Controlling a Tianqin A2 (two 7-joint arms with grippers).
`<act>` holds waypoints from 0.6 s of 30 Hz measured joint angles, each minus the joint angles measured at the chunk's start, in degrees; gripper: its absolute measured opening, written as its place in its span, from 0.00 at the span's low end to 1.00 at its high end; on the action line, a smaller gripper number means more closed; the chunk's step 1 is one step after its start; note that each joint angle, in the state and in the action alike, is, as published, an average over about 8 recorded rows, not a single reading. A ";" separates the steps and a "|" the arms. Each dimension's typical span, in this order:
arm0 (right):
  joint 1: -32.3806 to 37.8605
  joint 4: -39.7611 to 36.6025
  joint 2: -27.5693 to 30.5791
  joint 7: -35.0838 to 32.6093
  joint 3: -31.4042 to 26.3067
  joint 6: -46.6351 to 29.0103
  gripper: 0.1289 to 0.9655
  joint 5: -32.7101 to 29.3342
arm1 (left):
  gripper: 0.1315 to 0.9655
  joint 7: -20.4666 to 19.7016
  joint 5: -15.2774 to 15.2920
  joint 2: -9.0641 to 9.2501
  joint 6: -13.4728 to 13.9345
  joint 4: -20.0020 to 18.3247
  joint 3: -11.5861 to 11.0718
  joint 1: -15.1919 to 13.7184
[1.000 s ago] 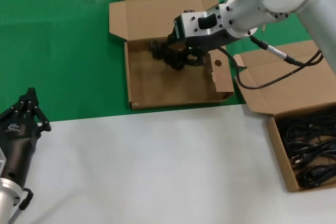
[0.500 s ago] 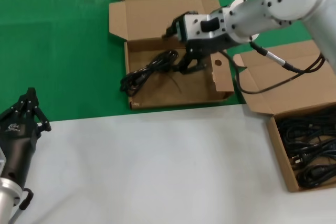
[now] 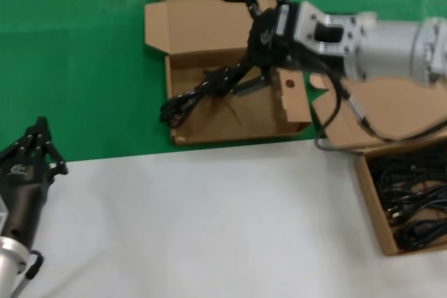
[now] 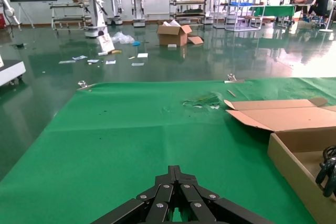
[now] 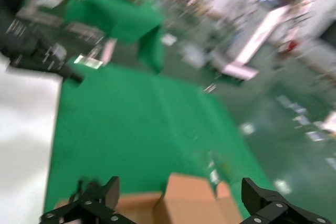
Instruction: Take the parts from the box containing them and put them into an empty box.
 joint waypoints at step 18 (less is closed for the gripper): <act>-21.59 6.05 -4.02 -10.67 14.36 15.03 0.96 15.96 | 0.01 0.00 0.00 0.00 0.00 0.00 0.00 0.00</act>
